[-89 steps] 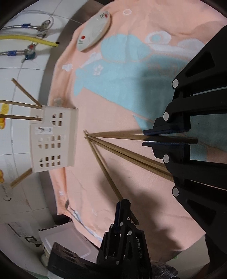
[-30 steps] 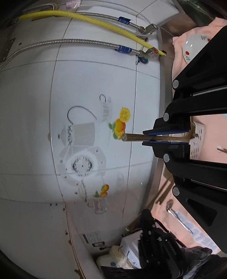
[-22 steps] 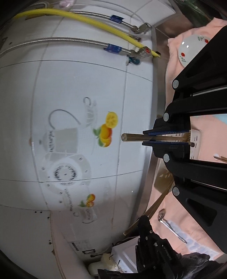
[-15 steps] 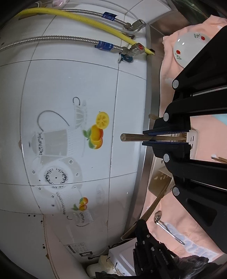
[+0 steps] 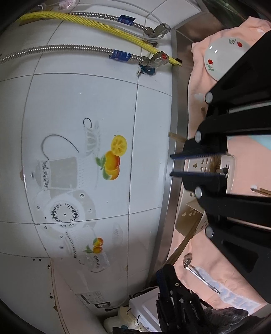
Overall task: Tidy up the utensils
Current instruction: 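Lower both chopsticks into the beige holder and open both tools, then move both open tools back down to the last chopsticks on the towel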
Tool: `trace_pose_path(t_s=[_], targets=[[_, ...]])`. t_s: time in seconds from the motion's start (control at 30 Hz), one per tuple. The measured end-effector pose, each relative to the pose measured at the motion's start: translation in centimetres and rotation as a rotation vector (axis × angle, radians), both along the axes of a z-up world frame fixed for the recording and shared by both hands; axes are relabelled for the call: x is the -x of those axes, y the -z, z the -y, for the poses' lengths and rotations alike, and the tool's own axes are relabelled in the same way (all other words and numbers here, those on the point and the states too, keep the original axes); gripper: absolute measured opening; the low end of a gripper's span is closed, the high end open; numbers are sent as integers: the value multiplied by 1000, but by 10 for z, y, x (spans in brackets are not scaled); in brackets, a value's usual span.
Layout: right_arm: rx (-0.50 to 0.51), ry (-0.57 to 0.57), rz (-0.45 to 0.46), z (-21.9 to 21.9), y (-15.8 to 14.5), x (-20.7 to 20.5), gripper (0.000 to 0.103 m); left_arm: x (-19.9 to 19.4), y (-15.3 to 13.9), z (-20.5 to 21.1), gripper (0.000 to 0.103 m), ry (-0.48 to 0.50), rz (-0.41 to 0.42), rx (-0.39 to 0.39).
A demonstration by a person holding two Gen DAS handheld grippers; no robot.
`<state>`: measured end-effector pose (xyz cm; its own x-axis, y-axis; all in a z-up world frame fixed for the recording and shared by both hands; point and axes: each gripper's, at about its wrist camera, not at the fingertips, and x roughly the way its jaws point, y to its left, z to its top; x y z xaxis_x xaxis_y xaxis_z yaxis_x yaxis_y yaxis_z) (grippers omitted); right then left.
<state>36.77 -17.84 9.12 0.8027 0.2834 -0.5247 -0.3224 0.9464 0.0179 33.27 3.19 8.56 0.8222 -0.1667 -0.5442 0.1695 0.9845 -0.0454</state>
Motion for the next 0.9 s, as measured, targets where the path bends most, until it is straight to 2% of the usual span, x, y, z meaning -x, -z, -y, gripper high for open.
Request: trace_pose_path(t_s=[0.07, 0.1, 0.13, 0.17, 0.37, 0.43, 0.47, 0.63, 0.9], targets=[[3, 7, 14, 2, -3, 5, 23, 4, -2, 0, 40, 7, 10, 0], [5, 7, 17, 2, -4, 6, 23, 5, -3, 0, 49, 1, 14, -2], [5, 9, 21, 3, -5, 9, 28, 8, -4, -1, 52, -4, 22, -2], [6, 14, 29, 5, -6, 13, 34, 11, -5, -1, 53, -5, 30, -3], [8, 28, 50, 14, -9, 32, 50, 28, -6, -5, 63, -24, 42, -7], [18, 37, 61, 17, -8, 43, 58, 36, -6, -6, 75, -38, 47, -6], [20, 42, 65, 19, -8, 49, 62, 39, -6, -7, 76, -41, 48, -5], [16, 43, 62, 28, 0, 76, 68, 63, -2, -6, 86, -39, 59, -11], [11, 17, -6, 36, 42, 126, 76, 101, 27, -7, 94, -30, 36, -12]])
